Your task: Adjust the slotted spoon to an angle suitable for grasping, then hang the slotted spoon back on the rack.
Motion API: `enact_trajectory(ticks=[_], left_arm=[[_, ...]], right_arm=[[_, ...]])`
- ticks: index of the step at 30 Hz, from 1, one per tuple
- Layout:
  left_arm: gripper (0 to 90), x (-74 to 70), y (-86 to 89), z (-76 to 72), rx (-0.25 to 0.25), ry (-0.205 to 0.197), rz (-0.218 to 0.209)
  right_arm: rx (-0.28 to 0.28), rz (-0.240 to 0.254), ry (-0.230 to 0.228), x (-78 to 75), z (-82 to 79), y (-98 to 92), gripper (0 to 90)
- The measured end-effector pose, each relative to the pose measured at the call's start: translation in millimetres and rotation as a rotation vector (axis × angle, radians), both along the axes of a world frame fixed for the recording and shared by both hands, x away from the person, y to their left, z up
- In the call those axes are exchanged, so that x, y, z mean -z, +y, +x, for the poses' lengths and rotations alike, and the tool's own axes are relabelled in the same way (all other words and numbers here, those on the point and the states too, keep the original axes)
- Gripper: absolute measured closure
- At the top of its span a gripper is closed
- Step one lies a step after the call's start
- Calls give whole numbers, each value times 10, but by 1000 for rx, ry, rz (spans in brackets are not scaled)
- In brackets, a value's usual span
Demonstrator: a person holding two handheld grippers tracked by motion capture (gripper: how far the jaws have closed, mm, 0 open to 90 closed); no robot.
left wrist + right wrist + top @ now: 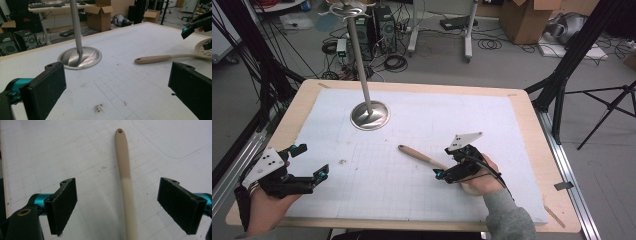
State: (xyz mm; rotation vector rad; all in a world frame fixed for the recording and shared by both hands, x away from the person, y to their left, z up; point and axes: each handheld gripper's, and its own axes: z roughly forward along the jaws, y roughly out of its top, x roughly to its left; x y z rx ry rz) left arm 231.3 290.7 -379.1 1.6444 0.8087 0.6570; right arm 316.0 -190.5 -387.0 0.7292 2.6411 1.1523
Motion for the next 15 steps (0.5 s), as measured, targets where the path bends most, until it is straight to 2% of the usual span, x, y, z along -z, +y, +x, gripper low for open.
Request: enact_trajectory(ticks=[15], left_arm=[[18,-7,51,-64,-17,-5,0]], right_arm=[[-10,-15,24,37,102,-134,155]])
